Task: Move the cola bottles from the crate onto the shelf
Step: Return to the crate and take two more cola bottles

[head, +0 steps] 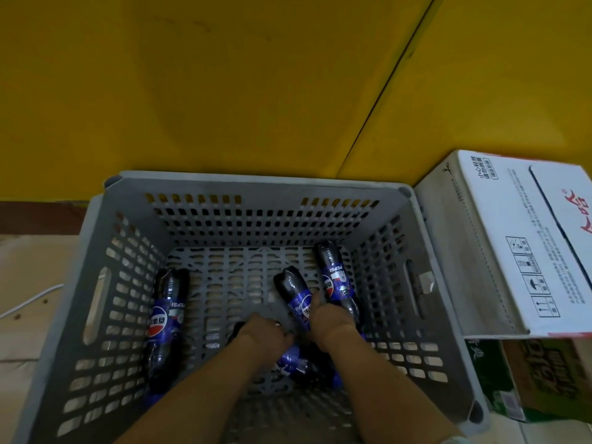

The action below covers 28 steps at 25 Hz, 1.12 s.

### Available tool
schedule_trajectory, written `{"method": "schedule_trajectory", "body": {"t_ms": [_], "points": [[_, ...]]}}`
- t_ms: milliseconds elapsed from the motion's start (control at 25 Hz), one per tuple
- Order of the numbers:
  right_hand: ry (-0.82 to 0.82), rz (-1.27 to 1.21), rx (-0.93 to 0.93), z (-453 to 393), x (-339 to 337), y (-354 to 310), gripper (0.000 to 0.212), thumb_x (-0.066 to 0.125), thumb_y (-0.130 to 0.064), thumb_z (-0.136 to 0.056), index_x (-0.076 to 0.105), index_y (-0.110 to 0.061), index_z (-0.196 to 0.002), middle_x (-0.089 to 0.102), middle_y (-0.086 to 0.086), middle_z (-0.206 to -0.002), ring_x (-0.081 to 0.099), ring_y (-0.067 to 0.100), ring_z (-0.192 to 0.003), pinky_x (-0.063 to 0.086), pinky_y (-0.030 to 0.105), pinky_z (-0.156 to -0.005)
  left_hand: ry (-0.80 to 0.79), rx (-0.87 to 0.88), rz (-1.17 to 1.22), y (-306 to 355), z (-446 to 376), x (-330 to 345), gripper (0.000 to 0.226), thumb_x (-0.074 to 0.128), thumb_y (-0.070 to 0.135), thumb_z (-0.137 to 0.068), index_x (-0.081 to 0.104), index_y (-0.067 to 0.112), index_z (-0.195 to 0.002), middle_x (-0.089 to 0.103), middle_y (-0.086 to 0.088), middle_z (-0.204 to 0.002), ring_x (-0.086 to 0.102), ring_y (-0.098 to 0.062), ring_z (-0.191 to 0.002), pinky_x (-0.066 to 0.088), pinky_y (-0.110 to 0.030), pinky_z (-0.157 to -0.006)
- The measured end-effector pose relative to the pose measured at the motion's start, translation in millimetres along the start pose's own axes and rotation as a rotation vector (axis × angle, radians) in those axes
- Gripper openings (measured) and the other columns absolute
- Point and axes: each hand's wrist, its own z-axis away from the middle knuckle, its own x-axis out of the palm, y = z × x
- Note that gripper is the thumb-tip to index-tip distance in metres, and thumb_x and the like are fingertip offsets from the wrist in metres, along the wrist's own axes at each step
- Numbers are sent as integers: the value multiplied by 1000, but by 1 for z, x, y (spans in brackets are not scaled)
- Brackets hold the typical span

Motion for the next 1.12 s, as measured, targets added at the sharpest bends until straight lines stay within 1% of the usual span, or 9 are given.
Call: {"method": "schedule_trajectory", "body": {"t_ms": [80, 200, 320, 400, 560, 760, 880, 960, 1120], "points": [[8, -44, 10, -1, -1, 0, 83, 60, -24, -100, 7, -1, -159, 57, 20, -140, 60, 34, -123, 52, 42, -96, -18, -15, 37, -6, 3, 1, 71, 61, 21, -95, 24, 16, -155, 39, -16, -153, 46, -36, -133, 41, -53, -104], [88, -80, 6, 1, -10, 2, 67, 69, -37, -91, 40, -9, -145, 61, 12, -134, 62, 29, -120, 51, 39, -96, -24, -71, 81, -23, 15, 3, 77, 64, 25, -94, 20, 16, -156, 38, -17, -153, 43, -39, -134, 41, -54, -106], [139, -101, 21, 12, -19, 6, 64, 70, -54, -83, 53, -16, -132, 62, 8, -126, 60, 27, -116, 52, 37, -95, 10, -124, 162, -44, 31, 20, 73, 63, 33, -94, 25, 19, -155, 39, -15, -151, 42, -36, -134, 40, -50, -109], [168, -201, 18, 17, -22, 12, 65, 69, -57, -81, 54, -16, -130, 61, 10, -126, 58, 27, -116, 52, 35, -96, 87, -150, 264, -58, 43, 35, 69, 61, 40, -94, 29, 21, -152, 41, -12, -149, 43, -32, -132, 41, -47, -108], [184, -488, -12, 26, -46, 27, 81, 71, -62, -77, 46, -22, -143, 60, 12, -132, 61, 29, -115, 53, 34, -95, 244, -192, 543, -75, 66, 42, 72, 64, 47, -90, 28, 25, -149, 42, -7, -145, 44, -27, -130, 39, -36, -108], [187, -506, -95, 46, -91, 45, 55, 78, -48, -78, 60, -20, -122, 68, 6, -116, 65, 23, -101, 52, 30, -78, 421, -277, 969, -80, 80, 44, 75, 77, 38, -82, 33, 28, -141, 48, -3, -132, 54, -20, -114, 48, -34, -100], [212, -381, -138, 56, -98, 41, 60, 80, -49, -75, 61, -22, -125, 67, 5, -118, 63, 23, -104, 45, 27, -74, 570, -303, 1178, -72, 81, 36, 80, 82, 28, -79, 36, 27, -145, 49, 4, -126, 57, -15, -112, 50, -31, -99], [274, -375, -164, 61, -94, 34, 67, 82, -51, -73, 57, -22, -129, 66, 5, -121, 62, 24, -108, 49, 29, -77, 643, -306, 1257, -67, 75, 29, 75, 83, 25, -76, 44, 26, -141, 58, 3, -121, 61, -14, -107, 53, -37, -97], [473, -770, -154, 65, -72, 24, 65, 87, -46, -70, 47, -30, -119, 64, -4, -112, 64, 19, -99, 56, 36, -84, 686, -374, 1315, -57, 61, 15, 75, 86, 21, -71, 48, 25, -135, 60, 1, -119, 61, -17, -106, 53, -37, -95]]}}
